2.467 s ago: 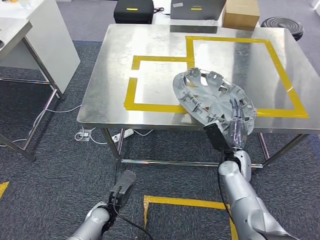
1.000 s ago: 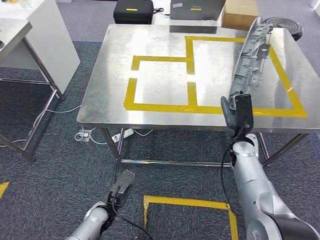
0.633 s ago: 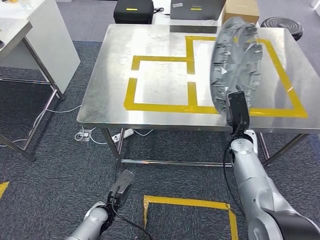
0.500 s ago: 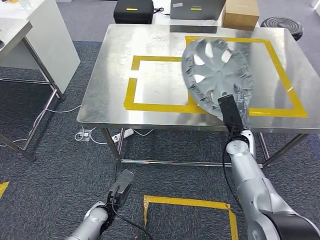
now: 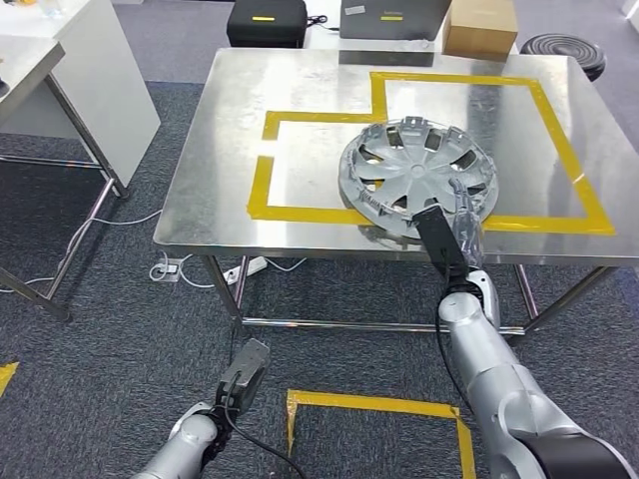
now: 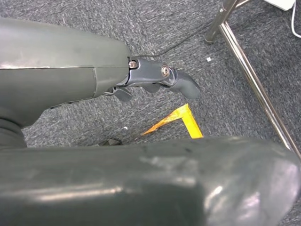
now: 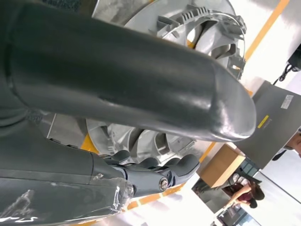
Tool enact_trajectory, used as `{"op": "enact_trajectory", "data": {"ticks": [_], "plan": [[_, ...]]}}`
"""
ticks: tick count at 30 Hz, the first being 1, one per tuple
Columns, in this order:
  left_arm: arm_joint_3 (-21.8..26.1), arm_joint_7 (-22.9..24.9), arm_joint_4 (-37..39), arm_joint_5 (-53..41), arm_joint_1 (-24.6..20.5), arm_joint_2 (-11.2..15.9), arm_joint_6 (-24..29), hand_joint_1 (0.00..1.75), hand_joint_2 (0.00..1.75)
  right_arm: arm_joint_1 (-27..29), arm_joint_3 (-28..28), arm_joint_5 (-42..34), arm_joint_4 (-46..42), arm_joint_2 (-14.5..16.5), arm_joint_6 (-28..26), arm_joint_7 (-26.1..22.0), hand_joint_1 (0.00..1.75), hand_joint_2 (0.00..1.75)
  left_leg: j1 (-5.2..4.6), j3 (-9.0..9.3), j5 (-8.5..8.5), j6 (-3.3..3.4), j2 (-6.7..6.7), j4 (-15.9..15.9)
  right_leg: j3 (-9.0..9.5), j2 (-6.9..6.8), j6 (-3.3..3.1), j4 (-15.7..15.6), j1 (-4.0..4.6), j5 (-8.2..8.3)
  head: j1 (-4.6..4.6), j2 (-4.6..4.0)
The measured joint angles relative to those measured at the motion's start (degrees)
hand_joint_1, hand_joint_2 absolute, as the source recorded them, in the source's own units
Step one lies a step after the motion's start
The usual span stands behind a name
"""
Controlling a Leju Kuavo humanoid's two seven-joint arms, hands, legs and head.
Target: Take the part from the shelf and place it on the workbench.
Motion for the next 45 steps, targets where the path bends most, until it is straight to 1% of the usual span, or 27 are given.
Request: {"op": "enact_trajectory", "data": {"ticks": [6,19,22,25,27,29,31,36,39,41,45], "plan": [[0.0,0.0,0.0,0.0,0.0,-0.1,-0.1,0.00,0.00,0.1,0.1,-0.6,0.0,0.1,0.4,-1.0,0.00,0.00,0.00,-0.01,0.00,0.00,0.00,0.0,0.00,0.00,0.00,0.0,0.00,0.00,0.00,0.00],[0.0,0.0,0.0,0.0,0.0,-0.2,-0.1,0.00,0.00,0.1,0.5,-1.0,0.0,0.4,0.6,-1.3,0.00,0.00,0.00,-0.02,0.00,0.00,0.00,0.0,0.00,-0.01,0.00,0.0,0.00,0.00,0.00,0.00],[0.0,0.0,0.0,0.0,0.0,-0.2,0.1,0.00,0.00,0.3,0.5,-2.6,-0.1,0.5,1.7,-2.3,0.00,0.00,0.00,-0.02,0.00,0.00,0.00,0.0,-0.01,0.00,0.00,0.0,0.00,0.00,-0.01,0.00],[0.0,0.0,0.0,0.2,0.0,-0.2,0.6,0.00,0.00,1.4,0.5,-6.5,-1.5,0.9,3.2,-4.9,0.00,0.00,0.00,-0.02,0.00,0.00,0.00,0.0,-0.01,-0.01,0.00,0.0,0.00,0.00,-0.01,0.00],[0.0,0.0,0.0,0.3,0.1,-0.2,1.1,0.00,0.00,2.9,0.5,-10.3,-4.3,1.2,5.4,-6.5,0.00,0.87,0.00,-0.03,0.00,0.00,0.00,0.0,-0.01,-0.01,0.00,0.0,0.00,-0.01,0.00,0.00],[0.0,-0.1,0.0,0.6,0.2,-0.1,1.6,0.00,0.00,4.7,1.1,-12.8,-8.5,1.4,7.1,-6.9,0.00,1.75,0.00,-0.05,0.00,0.00,0.00,0.0,-0.04,-0.01,0.00,0.0,0.00,-0.01,-0.01,0.00],[0.0,-0.2,0.0,0.8,0.3,0.1,1.9,0.00,0.00,6.5,2.5,-13.0,-13.3,1.4,6.4,-7.1,0.00,1.75,0.00,-0.08,0.00,0.00,0.00,0.0,-0.09,0.00,0.00,0.0,0.00,-0.01,0.00,0.00],[0.0,-0.3,0.0,0.8,0.2,0.2,1.9,0.00,0.00,10.3,7.6,-8.6,-24.2,0.9,-2.6,-8.7,0.00,1.75,0.00,-0.10,0.00,0.00,0.00,0.0,-0.14,0.00,-0.01,0.0,0.00,-0.01,-0.01,0.00],[0.0,-0.3,0.0,0.8,0.2,0.2,1.9,0.00,0.00,12.8,9.6,-6.5,-29.4,0.3,-6.8,-10.0,0.00,1.75,0.00,-0.10,0.00,0.00,0.00,0.0,-0.14,0.00,-0.01,0.0,0.00,-0.01,-0.01,0.00],[0.0,-0.3,0.0,1.0,0.3,0.3,1.9,0.00,0.00,14.5,10.3,-4.9,-32.6,-0.1,-8.0,-10.6,0.00,1.75,0.00,-0.11,0.00,0.00,0.00,0.0,-0.14,0.01,-0.01,0.0,0.00,-0.01,-0.01,0.00],[0.0,-0.4,0.0,1.9,0.5,0.5,1.9,0.00,0.00,17.7,10.4,-2.2,-38.4,-0.5,-8.4,-11.7,0.00,1.75,0.00,-0.11,0.00,0.00,0.00,0.0,-0.15,0.00,-0.02,0.0,0.00,-0.02,-0.01,0.00]]}}
